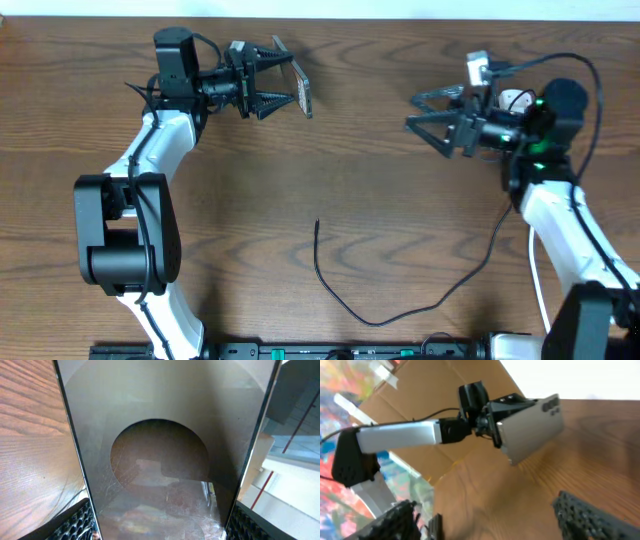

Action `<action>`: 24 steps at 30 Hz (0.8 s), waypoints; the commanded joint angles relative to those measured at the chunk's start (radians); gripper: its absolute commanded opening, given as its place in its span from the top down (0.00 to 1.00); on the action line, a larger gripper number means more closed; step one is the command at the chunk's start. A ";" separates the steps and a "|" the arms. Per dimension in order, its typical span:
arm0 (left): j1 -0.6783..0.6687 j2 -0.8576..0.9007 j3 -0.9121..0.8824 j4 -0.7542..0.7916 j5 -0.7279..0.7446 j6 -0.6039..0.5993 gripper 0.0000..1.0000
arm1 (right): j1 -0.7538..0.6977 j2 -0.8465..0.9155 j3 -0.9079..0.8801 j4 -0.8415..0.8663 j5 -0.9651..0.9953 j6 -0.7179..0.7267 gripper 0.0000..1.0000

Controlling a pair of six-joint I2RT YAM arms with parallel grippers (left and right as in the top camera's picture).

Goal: Plug charger to phone and switch on socket
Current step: 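Move the right gripper left toward the phone held by the left gripper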

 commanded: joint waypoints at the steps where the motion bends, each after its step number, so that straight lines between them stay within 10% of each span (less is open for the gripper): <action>1: -0.007 -0.001 0.022 0.009 -0.031 -0.002 0.93 | 0.082 0.018 0.016 0.016 0.079 0.079 0.14; 13: -0.090 -0.001 0.022 0.009 -0.037 -0.002 0.93 | 0.299 0.032 0.016 -0.342 0.626 -0.323 0.16; 24: -0.113 0.000 0.022 0.008 -0.077 0.010 0.93 | 0.310 0.032 0.016 -0.351 0.661 -0.411 0.12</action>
